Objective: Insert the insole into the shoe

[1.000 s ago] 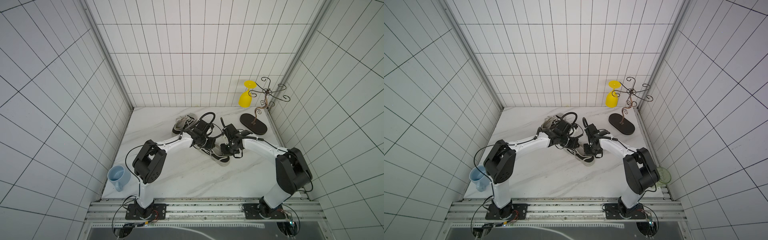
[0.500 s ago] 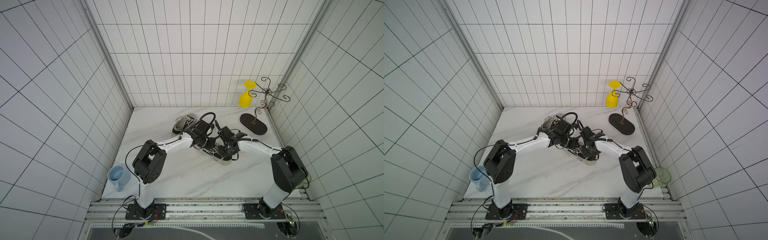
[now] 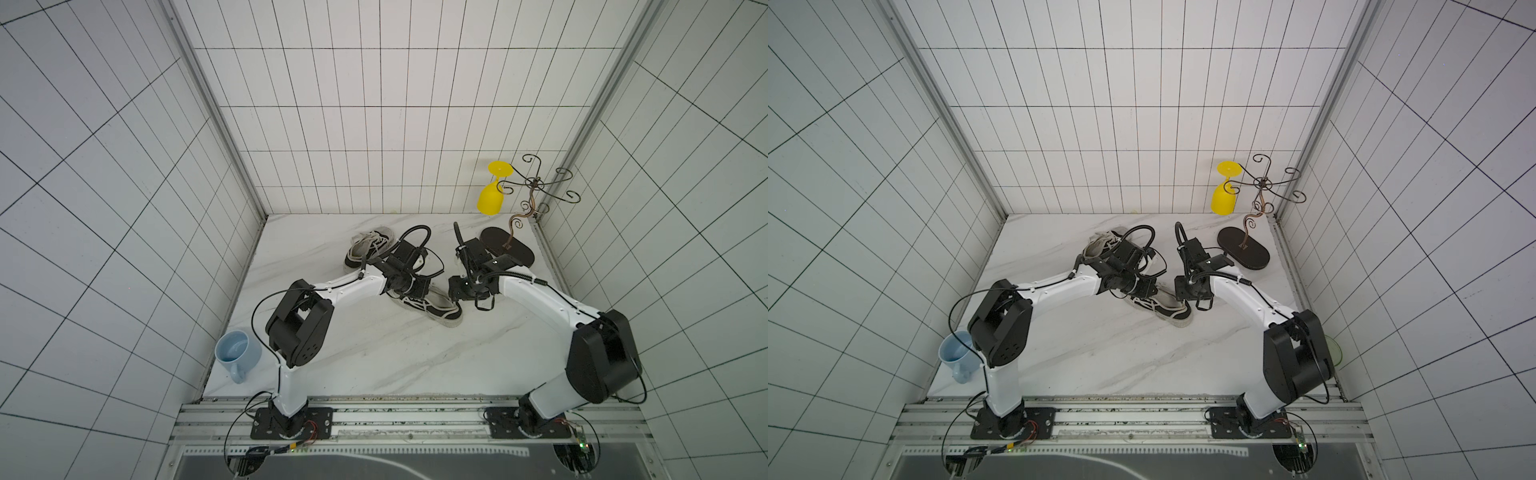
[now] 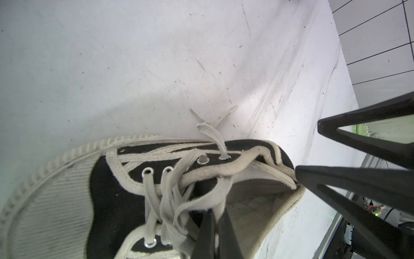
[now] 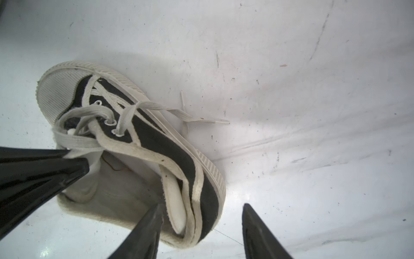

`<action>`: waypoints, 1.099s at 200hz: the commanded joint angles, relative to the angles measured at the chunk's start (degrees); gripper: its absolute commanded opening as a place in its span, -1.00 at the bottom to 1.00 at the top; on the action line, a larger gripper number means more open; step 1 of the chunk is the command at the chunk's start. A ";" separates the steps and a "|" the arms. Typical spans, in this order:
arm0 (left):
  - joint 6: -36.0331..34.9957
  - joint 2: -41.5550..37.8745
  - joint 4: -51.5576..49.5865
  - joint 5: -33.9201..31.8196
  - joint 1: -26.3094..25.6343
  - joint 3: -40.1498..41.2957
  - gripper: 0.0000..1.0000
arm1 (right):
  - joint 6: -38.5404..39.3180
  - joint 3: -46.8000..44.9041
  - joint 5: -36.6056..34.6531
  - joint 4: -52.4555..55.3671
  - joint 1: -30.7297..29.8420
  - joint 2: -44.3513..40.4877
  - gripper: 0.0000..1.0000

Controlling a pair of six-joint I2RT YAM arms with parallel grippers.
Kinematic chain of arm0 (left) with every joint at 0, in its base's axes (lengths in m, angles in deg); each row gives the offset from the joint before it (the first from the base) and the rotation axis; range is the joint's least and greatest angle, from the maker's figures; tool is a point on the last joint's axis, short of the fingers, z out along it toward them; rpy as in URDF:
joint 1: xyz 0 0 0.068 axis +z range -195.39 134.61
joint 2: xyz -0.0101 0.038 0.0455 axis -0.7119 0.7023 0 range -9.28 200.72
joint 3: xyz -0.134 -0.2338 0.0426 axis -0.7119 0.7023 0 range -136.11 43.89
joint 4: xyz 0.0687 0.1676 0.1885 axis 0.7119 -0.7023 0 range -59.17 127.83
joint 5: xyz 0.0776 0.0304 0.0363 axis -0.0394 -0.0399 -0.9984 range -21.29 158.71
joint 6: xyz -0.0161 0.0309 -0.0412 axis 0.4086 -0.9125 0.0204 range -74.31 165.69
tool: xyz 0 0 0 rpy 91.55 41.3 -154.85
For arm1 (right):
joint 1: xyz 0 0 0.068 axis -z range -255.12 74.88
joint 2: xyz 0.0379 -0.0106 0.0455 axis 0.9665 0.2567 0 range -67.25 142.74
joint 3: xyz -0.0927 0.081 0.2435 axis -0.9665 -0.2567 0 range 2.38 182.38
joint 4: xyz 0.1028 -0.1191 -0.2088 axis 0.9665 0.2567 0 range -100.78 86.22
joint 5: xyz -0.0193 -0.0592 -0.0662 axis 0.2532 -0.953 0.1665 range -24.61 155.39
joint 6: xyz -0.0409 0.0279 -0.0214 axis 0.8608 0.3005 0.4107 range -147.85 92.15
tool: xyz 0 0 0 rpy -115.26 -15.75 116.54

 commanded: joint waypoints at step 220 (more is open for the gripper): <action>-2.94 -2.94 5.37 6.52 -0.93 2.27 -1.00 | 3.33 -5.85 -5.99 -4.25 0.10 12.91 -0.03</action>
